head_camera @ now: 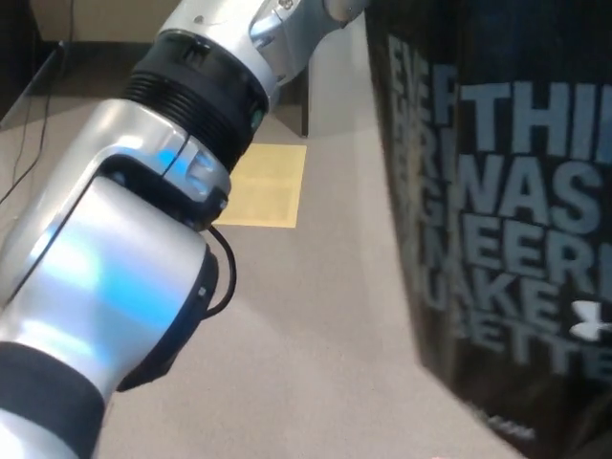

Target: A person is holding a plastic bag and the robot extends its left hand to grab the bag by hooking its thumb into the holes at the top and brings its hand down by its side. Then it extends its arm again to hand the plastic bag back to the person.

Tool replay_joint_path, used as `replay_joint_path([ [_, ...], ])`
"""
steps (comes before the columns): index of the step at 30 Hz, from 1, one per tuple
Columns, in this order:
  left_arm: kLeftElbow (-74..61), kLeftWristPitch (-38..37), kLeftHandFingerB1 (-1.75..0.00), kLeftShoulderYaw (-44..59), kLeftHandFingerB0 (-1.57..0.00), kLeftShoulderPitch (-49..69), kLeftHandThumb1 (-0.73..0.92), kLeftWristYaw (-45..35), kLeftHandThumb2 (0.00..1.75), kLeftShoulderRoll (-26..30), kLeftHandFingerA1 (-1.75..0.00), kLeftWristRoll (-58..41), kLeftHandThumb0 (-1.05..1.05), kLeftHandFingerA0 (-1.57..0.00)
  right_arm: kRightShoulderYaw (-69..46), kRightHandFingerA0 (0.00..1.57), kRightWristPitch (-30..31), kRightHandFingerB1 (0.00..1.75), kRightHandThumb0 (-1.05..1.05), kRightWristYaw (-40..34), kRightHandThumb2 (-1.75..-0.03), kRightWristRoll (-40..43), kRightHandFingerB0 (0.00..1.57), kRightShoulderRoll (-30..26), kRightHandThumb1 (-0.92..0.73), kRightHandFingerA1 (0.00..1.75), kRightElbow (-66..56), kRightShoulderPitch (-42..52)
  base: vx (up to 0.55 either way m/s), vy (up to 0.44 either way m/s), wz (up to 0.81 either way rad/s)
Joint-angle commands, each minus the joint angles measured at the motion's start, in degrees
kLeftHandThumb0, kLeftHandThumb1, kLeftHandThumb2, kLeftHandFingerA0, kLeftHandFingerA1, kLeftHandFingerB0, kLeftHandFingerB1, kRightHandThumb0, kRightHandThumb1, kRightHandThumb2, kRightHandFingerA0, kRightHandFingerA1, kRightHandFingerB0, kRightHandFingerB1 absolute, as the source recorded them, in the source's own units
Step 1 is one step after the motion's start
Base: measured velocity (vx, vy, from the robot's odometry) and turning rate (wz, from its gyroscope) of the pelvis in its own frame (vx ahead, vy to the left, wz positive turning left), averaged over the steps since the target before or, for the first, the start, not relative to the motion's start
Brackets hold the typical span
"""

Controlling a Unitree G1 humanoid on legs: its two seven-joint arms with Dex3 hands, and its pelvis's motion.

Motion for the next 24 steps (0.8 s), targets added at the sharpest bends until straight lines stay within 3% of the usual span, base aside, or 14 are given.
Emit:
replay_joint_path([
  [1,-2.0,-0.9,-0.76,0.4,-0.81,1.0,0.63,-0.5,0.63,1.2,-1.68,-1.3,-0.30,-0.94,0.4,0.66,0.2,0.41,-0.43,0.3,-0.63,0.0,0.57,-0.7,-0.67,0.47,-0.1,1.1,0.00,0.000,0.00],
  [4,-2.5,-0.5,-0.68,0.4,-0.83,1.2,0.64,-0.9,0.59,1.2,-1.63,-1.4,-0.28,-0.95,0.6,0.67,0.3,0.42,-0.44,0.0,-0.64,0.0,0.57,-0.6,-0.65,0.49,-0.1,1.1,0.00,0.000,0.00],
  [5,-3.2,0.0,-0.55,0.5,-0.71,1.6,0.66,-1.5,0.64,1.3,-1.52,-1.6,-0.32,-0.84,0.7,0.69,0.3,0.40,-0.38,-0.1,-0.60,0.0,0.60,-0.6,-0.70,0.47,-0.1,1.1,0.00,0.000,0.00],
  [6,-3.8,0.3,-0.55,0.7,-0.71,2.0,0.66,-2.0,0.64,1.2,-1.52,-1.8,-0.32,-0.84,0.7,0.69,0.2,0.40,-0.38,0.0,-0.60,0.1,0.60,-0.5,-0.70,0.47,0.0,1.1,0.00,0.000,0.00],
  [7,-4.9,2.9,-0.49,0.6,-0.31,2.6,0.48,-3.5,0.86,1.2,-0.98,-1.3,-0.52,-0.76,0.6,0.67,0.1,0.42,-0.41,0.2,-0.64,0.2,0.57,-0.5,-0.65,0.49,0.2,1.0,0.00,0.000,0.00],
  [8,-6.6,5.4,-0.49,1.1,0.00,3.9,0.30,-7.5,0.91,0.9,-0.47,-2.4,-0.37,0.00,0.7,0.68,0.1,0.41,-0.37,0.2,-0.61,0.2,0.60,-0.4,-0.70,0.46,0.3,0.9,0.00,0.000,0.00],
  [9,-8.8,6.9,0.00,1.6,0.00,5.4,0.54,-12.4,0.87,1.1,-0.04,-3.8,-0.91,-0.02,1.0,0.68,0.0,0.40,-0.38,0.1,-0.61,0.0,0.59,-0.4,-0.70,0.46,0.1,1.1,0.00,0.000,0.00],
  [10,-10.8,7.2,0.00,1.8,0.00,6.7,0.56,-16.0,0.57,1.6,0.00,-4.8,-0.92,0.00,1.1,0.68,0.0,0.41,-0.38,0.1,-0.61,-0.1,0.60,-0.4,-0.70,0.46,0.1,1.1,0.00,0.000,0.00],
  [18,-26.7,9.3,0.00,2.7,0.00,18.5,0.50,-29.6,0.64,6.9,0.00,-7.5,-0.99,0.00,1.7,0.67,0.7,0.41,-0.41,-0.2,-0.62,-0.5,0.56,0.0,-0.66,0.48,0.2,0.8,0.00,0.000,0.00],
  [22,-31.7,7.5,0.00,3.2,0.00,26.0,0.49,-29.9,0.66,10.3,0.00,-7.7,-1.00,0.00,1.9,0.71,-0.6,0.41,-0.38,-0.1,-0.61,-0.4,0.61,-0.2,-0.70,0.47,-0.2,1.7,0.00,0.000,0.00],
  [23,-33.3,7.8,0.00,3.4,0.00,28.1,0.55,-30.2,0.57,11.2,0.00,-7.5,-0.98,0.00,1.8,0.70,-0.7,0.41,-0.38,0.0,-0.61,-0.3,0.61,-0.2,-0.70,0.47,-0.2,1.8,0.00,0.000,0.00],
  [24,-34.6,7.8,0.00,3.7,0.00,29.8,0.54,-30.5,0.63,12.1,0.00,-7.4,-1.00,0.00,1.8,0.70,-0.8,0.41,-0.38,0.1,-0.61,-0.2,0.61,-0.2,-0.70,0.48,-0.2,1.9,0.00,0.000,0.00],
])
